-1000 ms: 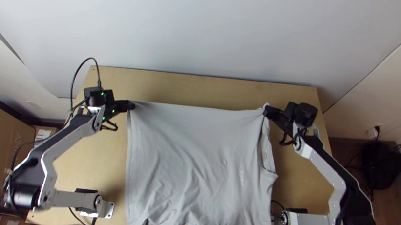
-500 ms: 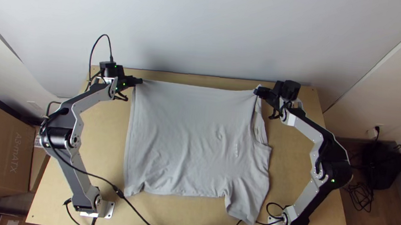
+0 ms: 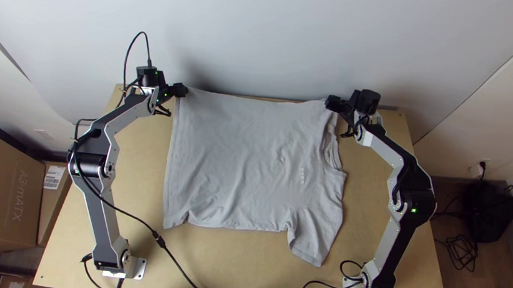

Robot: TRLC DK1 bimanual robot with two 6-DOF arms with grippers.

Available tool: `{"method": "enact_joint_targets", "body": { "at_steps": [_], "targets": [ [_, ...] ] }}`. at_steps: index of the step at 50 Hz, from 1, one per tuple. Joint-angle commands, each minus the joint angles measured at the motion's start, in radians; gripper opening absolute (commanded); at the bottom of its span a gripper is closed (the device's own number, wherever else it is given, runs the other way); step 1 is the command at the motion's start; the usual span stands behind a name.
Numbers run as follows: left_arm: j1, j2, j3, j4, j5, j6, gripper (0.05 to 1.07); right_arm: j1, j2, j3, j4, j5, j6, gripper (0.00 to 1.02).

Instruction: Fold the t-shirt

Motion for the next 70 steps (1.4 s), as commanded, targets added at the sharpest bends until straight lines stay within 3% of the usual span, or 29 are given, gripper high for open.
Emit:
{"method": "enact_joint_targets", "body": {
  "at_steps": [1,12,20,30,37,41,45,51,53,55,70],
  "targets": [
    [0.007,-0.107,-0.020,-0.005,-0.008,-0.022,1.03,-0.016,-0.113,-0.016,-0.003,0.023,0.023,0.99],
    [0.036,-0.288,-0.095,-0.080,-0.006,-0.049,1.03,-0.069,-0.376,-0.108,-0.162,0.033,0.080,0.99],
    [0.068,-0.345,-0.093,-0.223,0.028,-0.100,1.03,-0.131,-0.597,-0.150,-0.481,0.023,0.153,0.99],
    [0.070,-0.536,-0.193,-0.316,0.052,-0.115,1.03,-0.232,-0.880,-0.219,-0.836,-0.119,0.158,0.99],
    [0.056,-0.727,-0.259,-0.436,0.057,-0.117,1.03,-0.312,-1.094,-0.328,-0.957,-0.250,0.157,0.98],
    [0.047,-0.848,-0.297,-0.514,0.065,-0.117,1.03,-0.324,-1.197,-0.391,-1.040,-0.265,0.135,0.98],
    [0.031,-0.961,-0.334,-0.597,0.078,-0.109,1.03,-0.319,-1.292,-0.460,-1.129,-0.271,0.081,0.93],
    [0.022,-1.102,-0.368,-0.724,0.078,-0.083,1.03,-0.287,-1.392,-0.570,-1.168,-0.273,0.075,0.92],
    [0.022,-1.139,-0.377,-0.769,0.078,-0.068,1.03,-0.273,-1.407,-0.598,-1.184,-0.274,0.072,0.87],
    [0.019,-1.175,-0.383,-0.818,0.078,-0.046,1.03,-0.249,-1.409,-0.622,-1.204,-0.274,0.075,0.82],
    [0.007,-1.383,-0.481,-0.979,0.080,0.009,1.03,-0.119,-1.252,-0.737,-1.371,-0.274,0.118,0.82]
  ]
}}
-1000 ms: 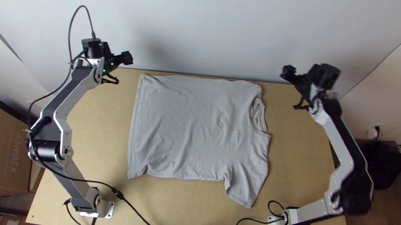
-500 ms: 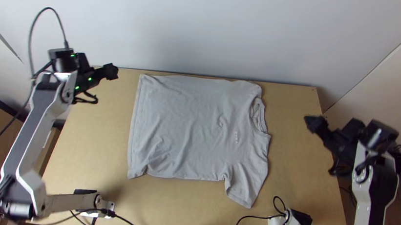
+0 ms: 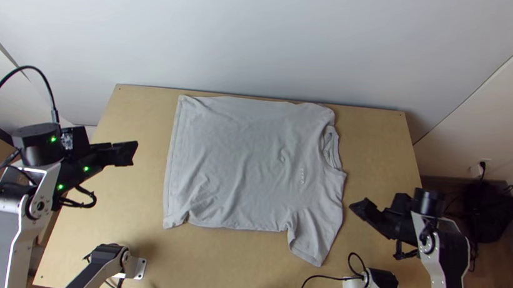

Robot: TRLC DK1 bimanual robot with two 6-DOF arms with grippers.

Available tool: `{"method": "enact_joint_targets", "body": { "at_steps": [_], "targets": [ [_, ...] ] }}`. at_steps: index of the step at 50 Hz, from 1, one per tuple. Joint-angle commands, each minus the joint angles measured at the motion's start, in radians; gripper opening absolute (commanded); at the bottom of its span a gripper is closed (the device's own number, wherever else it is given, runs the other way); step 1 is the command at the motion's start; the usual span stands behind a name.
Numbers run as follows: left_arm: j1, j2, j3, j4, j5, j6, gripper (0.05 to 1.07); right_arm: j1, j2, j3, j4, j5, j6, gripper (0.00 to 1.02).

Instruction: Fold the t-shirt

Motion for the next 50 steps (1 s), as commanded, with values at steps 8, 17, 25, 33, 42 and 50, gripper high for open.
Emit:
{"method": "enact_joint_targets", "body": {
  "at_steps": [8,17,25,33,42,50],
  "targets": [
    [-0.002,-0.058,-0.042,-0.036,0.011,0.037,1.03,0.070,0.231,-0.075,-0.071,0.023,0.029,0.83],
    [-0.004,-0.047,-0.043,-0.029,0.011,0.057,1.03,0.090,0.340,-0.112,-0.064,0.034,-0.012,0.82],
    [-0.004,-0.030,-0.050,-0.013,0.009,0.063,1.03,0.130,0.375,-0.172,0.028,0.060,-0.007,0.72],
    [-0.004,-0.013,-0.050,0.003,0.009,0.086,1.03,0.170,0.433,-0.199,0.085,0.066,0.003,0.70],
    [-0.004,0.001,-0.051,0.010,0.009,0.106,1.03,0.215,0.504,-0.209,0.122,0.068,0.016,0.70],
    [-0.004,0.005,-0.057,0.000,0.008,0.135,1.03,0.262,0.553,-0.216,0.137,0.072,0.019,0.56]
  ]
}}
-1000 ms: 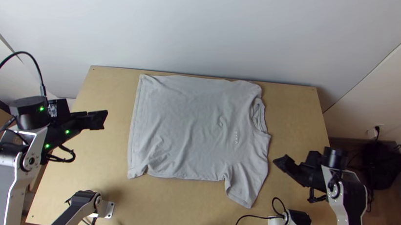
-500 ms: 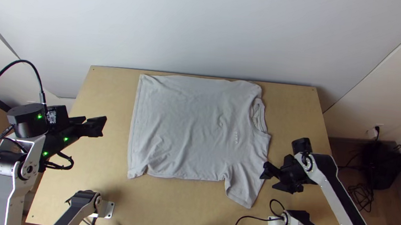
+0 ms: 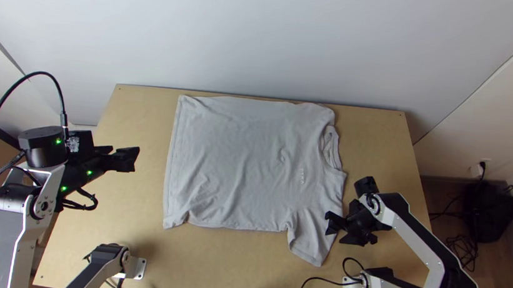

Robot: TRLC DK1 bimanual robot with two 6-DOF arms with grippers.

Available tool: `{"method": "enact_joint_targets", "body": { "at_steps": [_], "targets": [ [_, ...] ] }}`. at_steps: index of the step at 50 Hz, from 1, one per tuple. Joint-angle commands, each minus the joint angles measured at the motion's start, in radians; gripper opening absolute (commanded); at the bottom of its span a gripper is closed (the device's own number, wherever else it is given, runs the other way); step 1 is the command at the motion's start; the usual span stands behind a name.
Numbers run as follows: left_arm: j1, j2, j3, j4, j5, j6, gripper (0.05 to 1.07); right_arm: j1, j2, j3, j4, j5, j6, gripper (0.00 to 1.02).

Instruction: Fold the t-shirt

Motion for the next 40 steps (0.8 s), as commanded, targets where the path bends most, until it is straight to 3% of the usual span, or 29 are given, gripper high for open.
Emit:
{"method": "enact_joint_targets", "body": {
  "at_steps": [1,6,10,22,32,40],
  "targets": [
    [-0.004,0.006,-0.020,-0.004,0.008,0.043,1.03,0.040,0.036,-0.033,0.013,0.012,0.016,0.52],
    [-0.004,0.021,-0.016,-0.073,0.008,0.109,1.03,0.082,0.036,-0.050,0.042,0.037,0.013,0.27],
    [-0.002,0.032,-0.037,-0.136,0.006,0.187,1.03,0.119,0.025,-0.056,0.079,0.095,0.007,0.02],
    [-0.021,-0.011,-0.241,-0.279,0.005,0.503,1.03,0.115,-0.007,-0.054,0.085,0.100,0.007,0.03],
    [-0.168,0.019,-0.341,-0.352,-0.047,0.535,1.02,0.110,-0.053,-0.041,0.085,0.100,0.010,0.03],
    [-0.351,0.133,-0.355,-0.406,-0.047,0.456,1.02,0.107,-0.071,-0.034,0.085,0.098,0.015,0.03]
  ]
}}
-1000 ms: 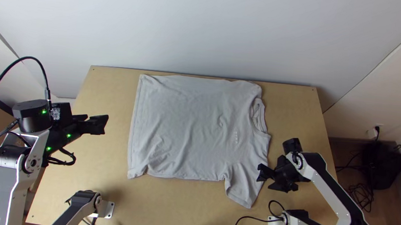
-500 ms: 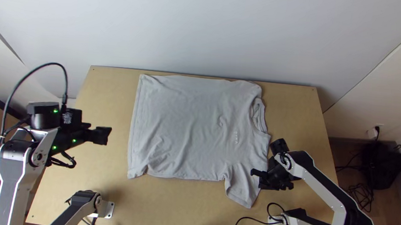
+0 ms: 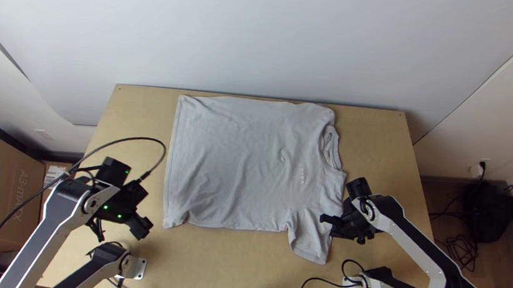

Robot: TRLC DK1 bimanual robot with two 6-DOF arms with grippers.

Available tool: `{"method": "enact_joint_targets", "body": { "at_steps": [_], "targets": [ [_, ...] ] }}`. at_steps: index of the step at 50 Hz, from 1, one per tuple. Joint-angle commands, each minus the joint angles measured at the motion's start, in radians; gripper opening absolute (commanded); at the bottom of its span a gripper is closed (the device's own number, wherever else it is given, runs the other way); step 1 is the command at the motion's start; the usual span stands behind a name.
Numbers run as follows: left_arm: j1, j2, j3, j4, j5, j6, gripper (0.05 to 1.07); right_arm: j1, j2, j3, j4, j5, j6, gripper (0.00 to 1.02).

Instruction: Fold the t-shirt

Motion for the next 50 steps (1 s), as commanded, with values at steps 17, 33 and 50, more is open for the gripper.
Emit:
{"method": "enact_joint_targets", "body": {
  "at_steps": [17,33,50],
  "targets": [
    [-0.165,0.293,-0.071,0.131,0.018,-0.168,1.01,-0.007,-0.049,0.013,-0.004,0.012,0.028,0.03],
    [-0.131,0.370,-0.119,0.256,0.028,-0.148,0.96,-0.007,-0.070,0.000,-0.003,0.019,0.039,0.03],
    [-0.146,0.413,-0.145,0.328,0.047,-0.170,0.88,-0.005,-0.095,-0.004,-0.004,0.022,0.052,0.03]
  ]
}}
